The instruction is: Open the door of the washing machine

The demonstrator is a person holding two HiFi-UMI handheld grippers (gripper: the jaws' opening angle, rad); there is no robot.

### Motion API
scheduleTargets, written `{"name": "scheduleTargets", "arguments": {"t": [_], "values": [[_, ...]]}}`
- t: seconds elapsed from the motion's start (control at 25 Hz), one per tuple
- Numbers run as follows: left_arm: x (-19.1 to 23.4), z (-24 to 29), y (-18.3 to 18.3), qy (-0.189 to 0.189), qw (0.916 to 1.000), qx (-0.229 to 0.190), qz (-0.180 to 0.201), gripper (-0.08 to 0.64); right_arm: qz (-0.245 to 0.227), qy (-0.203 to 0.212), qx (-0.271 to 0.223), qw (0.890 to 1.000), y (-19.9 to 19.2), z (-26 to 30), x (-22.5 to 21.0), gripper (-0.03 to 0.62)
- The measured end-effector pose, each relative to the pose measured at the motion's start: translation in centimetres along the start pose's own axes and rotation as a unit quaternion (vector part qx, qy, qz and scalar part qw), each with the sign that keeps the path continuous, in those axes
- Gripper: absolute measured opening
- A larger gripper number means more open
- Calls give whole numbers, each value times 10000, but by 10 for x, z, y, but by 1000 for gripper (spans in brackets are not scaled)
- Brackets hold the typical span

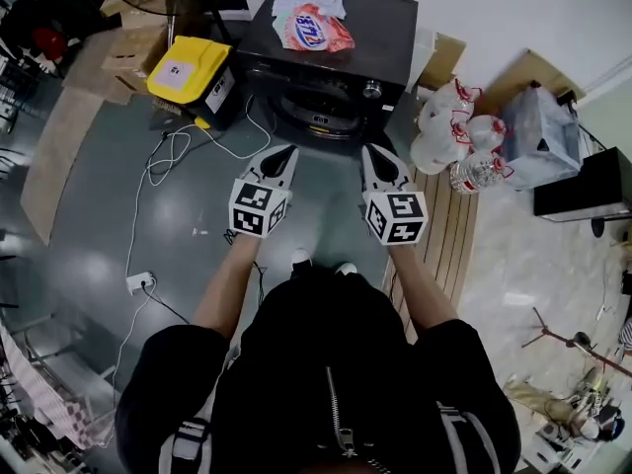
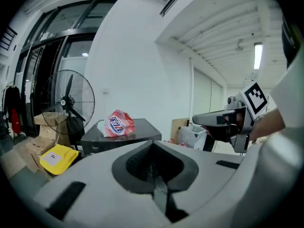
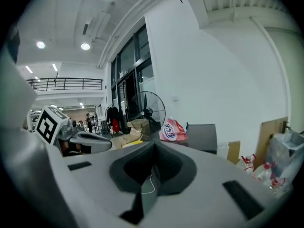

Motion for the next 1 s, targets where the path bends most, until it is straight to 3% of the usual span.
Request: {"name": "scheduleTargets", "arguments": {"t": [0.28,1.0], "values": [[22,-21,18,-7,9996,-283,-35,3,-53,-120,-90,9999,8,2,20,2],[37,-17,14,-117,9994,-274,-161,3,-6,-207,80,9998,-2,8,28,2]]}}
Point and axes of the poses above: the fingertips, and each gripper's own axes: z forward along the fingers, x to its left, y out of its top, the point moved 8 cm from there along -z, backward along the fingers, and after that the axes turned 11 degrees about -z, right-handed, at the moved point
